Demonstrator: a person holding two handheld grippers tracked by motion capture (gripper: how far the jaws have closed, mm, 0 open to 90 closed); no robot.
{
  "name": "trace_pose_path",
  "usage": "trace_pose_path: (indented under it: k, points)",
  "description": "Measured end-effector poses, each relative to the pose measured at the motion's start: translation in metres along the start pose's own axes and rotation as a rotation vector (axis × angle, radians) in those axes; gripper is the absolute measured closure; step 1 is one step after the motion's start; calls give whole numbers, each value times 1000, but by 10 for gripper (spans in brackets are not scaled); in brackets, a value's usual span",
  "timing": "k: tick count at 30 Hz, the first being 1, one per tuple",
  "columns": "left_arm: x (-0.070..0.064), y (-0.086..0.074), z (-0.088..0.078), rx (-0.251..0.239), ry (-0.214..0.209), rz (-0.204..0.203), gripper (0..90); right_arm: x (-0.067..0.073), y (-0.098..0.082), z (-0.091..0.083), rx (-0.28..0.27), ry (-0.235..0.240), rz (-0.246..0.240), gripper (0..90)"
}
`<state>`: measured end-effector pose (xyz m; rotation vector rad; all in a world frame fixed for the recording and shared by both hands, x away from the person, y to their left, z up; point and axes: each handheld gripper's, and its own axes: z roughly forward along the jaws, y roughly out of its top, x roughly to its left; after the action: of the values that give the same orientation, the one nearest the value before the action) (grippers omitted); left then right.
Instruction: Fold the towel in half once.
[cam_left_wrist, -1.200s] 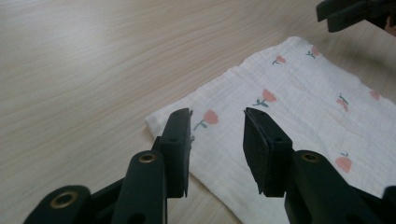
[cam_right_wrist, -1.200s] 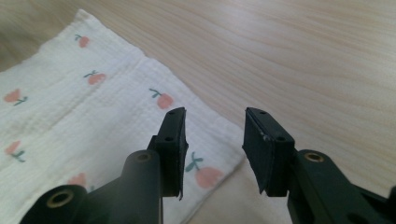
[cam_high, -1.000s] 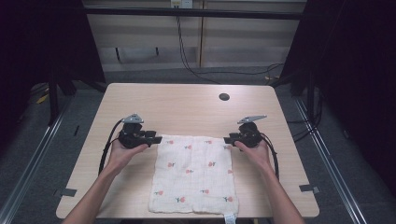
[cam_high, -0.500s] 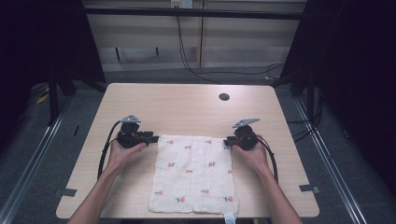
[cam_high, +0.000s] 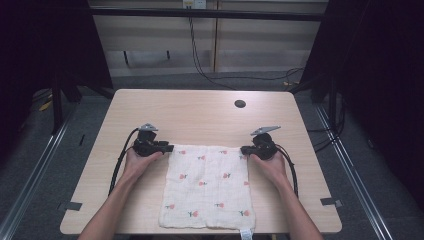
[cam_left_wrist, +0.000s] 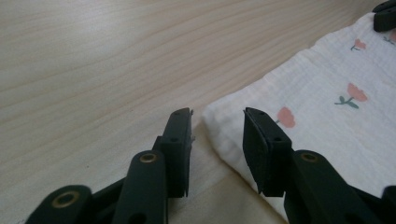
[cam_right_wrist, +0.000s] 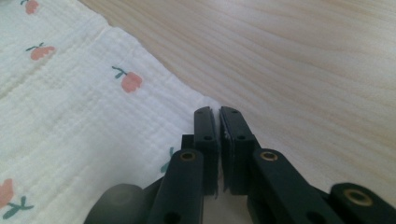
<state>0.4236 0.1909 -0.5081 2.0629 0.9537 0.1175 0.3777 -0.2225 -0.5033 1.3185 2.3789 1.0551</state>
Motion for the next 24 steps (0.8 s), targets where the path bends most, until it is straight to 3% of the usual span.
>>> trace_pose_path:
  k: [2,5,8,9,10,12,16,18,21,24]
  points:
    - [2,0,1,-11,0,-4,601,0,-1,0,-6,-1,16,855]
    - [0,1,6,-18,-15,24,639,1,-3,0,-19,3,27,856]
    - [-6,2,8,6,-35,58,746,2,-3,-1,-19,6,27,857]
    - [-8,2,8,15,-15,77,806,2,-3,-1,-19,13,30,857]
    - [-9,2,8,5,7,76,876,1,-4,-1,-19,14,33,857]
    - [-6,1,8,-6,-16,45,885,1,-4,-1,-22,24,35,860]
    - [-3,0,5,-12,-26,30,887,2,-5,-2,-33,29,43,862]
    - [-3,1,1,-34,-48,2,888,5,-2,-4,-47,38,40,862]
    - [-6,4,-8,-39,-73,17,887,7,-1,-8,-55,44,29,862]
    - [-12,9,-22,-77,-85,22,888,7,0,-12,-66,51,30,862]
